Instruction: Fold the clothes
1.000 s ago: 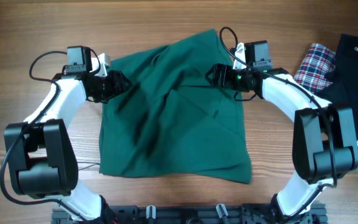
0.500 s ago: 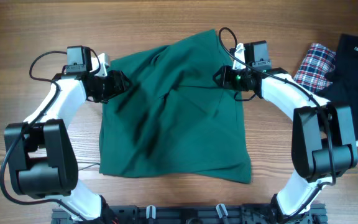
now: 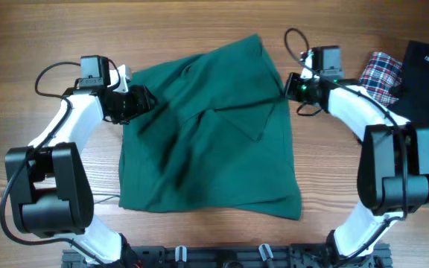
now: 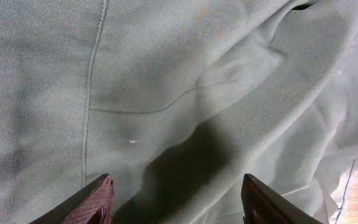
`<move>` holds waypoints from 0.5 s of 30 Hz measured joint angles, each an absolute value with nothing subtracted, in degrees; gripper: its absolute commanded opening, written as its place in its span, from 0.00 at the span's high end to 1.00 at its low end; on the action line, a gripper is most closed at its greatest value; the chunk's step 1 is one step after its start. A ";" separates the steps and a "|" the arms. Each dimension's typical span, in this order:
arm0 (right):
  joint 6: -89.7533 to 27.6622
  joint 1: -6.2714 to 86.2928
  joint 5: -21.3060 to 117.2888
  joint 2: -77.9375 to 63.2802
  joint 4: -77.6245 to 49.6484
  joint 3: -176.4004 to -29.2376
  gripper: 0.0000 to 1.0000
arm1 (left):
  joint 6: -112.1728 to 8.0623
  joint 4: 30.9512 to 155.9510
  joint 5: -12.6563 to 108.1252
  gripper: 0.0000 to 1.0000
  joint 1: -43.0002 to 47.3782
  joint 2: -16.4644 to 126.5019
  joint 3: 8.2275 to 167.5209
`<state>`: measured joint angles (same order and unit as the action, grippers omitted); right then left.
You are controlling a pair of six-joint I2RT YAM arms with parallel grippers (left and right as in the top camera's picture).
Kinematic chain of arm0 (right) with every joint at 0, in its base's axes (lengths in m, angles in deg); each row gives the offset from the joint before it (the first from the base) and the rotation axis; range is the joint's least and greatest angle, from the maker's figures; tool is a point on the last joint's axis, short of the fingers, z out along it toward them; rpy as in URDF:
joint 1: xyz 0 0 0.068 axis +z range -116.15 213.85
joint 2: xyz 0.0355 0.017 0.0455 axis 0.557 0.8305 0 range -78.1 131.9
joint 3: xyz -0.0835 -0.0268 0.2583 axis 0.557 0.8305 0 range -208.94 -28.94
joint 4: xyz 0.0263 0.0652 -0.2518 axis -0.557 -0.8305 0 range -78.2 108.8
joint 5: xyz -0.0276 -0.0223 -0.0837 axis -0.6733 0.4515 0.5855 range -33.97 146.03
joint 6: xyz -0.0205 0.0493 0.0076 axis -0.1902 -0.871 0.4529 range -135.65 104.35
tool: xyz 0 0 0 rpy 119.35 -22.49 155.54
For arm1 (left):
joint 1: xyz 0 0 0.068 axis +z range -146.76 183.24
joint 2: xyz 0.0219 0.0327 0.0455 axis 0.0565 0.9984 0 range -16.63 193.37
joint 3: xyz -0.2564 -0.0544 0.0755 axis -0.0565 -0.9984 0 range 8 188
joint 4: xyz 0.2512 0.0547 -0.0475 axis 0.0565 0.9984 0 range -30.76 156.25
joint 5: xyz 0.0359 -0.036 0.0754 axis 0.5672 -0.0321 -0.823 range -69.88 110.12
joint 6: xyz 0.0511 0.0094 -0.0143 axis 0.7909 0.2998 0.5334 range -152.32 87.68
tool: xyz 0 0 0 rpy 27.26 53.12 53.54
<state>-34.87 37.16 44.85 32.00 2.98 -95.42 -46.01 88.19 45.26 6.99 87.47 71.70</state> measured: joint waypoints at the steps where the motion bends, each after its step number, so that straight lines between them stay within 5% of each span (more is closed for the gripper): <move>1: -34.87 36.31 45.42 32.07 2.31 -96.16 0.96 | -46.01 88.33 45.24 0.34 6.99 87.47 71.70; 6: -34.87 35.67 47.50 32.33 -3.38 -100.43 0.96 | -46.01 88.39 44.83 0.29 6.99 87.47 71.70; 10: -30.24 36.24 36.81 32.40 -10.04 -104.32 0.96 | -45.84 88.76 44.85 0.42 6.99 87.47 71.70; 15: -24.42 43.02 27.68 32.40 -23.75 -105.65 0.96 | -45.29 88.52 44.61 0.41 6.99 87.47 71.70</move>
